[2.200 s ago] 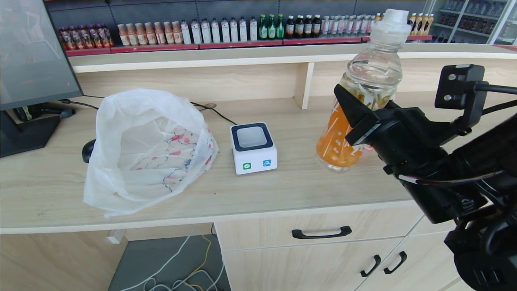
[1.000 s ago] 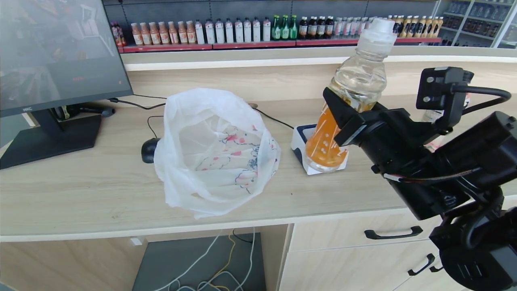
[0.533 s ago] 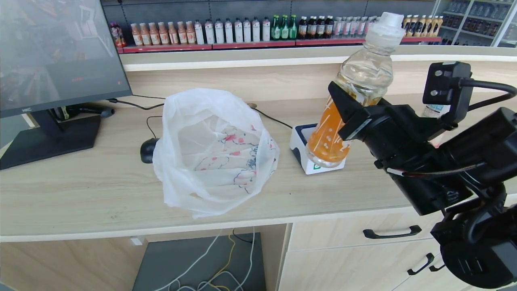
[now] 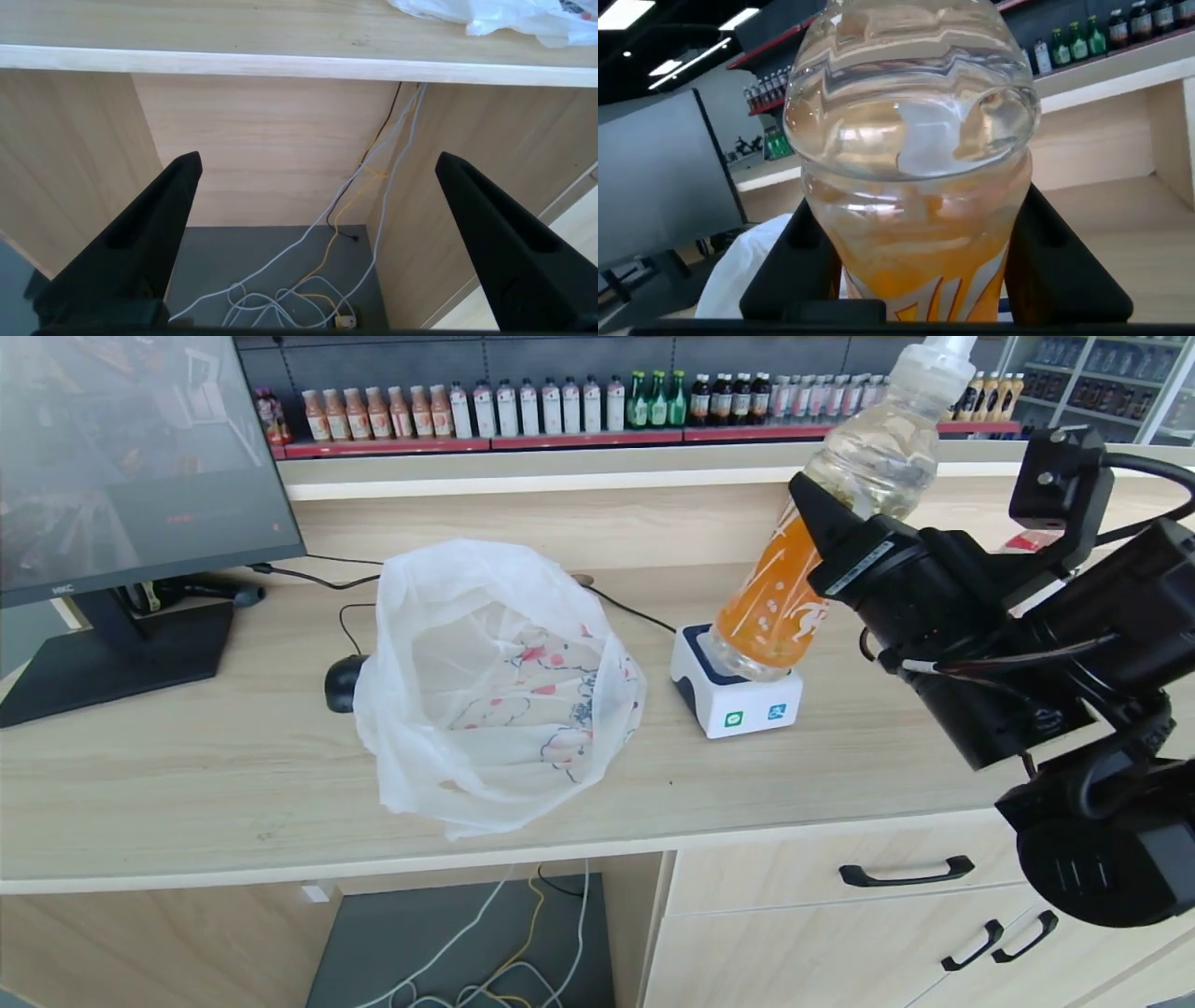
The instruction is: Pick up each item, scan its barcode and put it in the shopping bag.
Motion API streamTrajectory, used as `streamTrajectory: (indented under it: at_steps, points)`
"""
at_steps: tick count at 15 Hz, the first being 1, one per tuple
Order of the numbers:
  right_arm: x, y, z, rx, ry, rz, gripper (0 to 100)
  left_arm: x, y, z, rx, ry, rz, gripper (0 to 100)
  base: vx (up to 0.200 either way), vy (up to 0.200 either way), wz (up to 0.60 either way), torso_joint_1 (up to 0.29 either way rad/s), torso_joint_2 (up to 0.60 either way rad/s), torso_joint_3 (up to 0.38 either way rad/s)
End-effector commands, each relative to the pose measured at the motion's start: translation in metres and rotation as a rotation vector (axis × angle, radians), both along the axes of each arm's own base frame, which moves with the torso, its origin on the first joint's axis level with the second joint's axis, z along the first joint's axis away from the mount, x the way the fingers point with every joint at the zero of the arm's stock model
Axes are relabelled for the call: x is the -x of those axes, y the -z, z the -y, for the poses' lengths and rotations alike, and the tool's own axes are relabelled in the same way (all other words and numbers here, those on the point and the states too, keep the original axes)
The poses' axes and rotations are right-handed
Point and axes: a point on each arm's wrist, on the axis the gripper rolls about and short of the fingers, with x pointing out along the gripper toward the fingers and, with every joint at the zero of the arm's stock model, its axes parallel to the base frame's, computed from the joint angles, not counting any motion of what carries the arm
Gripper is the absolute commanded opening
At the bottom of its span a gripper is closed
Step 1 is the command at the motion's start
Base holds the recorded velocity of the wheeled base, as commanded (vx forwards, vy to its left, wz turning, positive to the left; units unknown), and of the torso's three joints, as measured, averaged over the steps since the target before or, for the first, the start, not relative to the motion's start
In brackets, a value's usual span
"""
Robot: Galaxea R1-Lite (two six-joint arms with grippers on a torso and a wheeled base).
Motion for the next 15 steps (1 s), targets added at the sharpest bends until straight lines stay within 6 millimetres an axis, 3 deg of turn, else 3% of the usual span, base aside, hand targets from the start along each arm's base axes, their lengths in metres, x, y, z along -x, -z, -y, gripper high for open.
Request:
streamTrajectory:
  at_steps: [1,6,15]
  points:
    - [-0.008,-0.007,0.010,-0.056,0.002,-0.006,0,0.000,0.000,0.000,0.000,-0.001,0.001,100,0.000,0.000,0.00,0.000,0.00,0.000]
    - [-0.015,-0.003,0.016,-0.240,-0.093,-0.098,0,0.000,0.000,0.000,0.000,-0.001,0.001,100,0.000,0.000,0.00,0.000,0.00,0.000]
    - [-0.041,0.011,0.005,-0.448,-0.257,-0.205,0,0.000,0.000,0.000,0.000,-0.001,0.001,100,0.000,0.000,0.00,0.000,0.00,0.000]
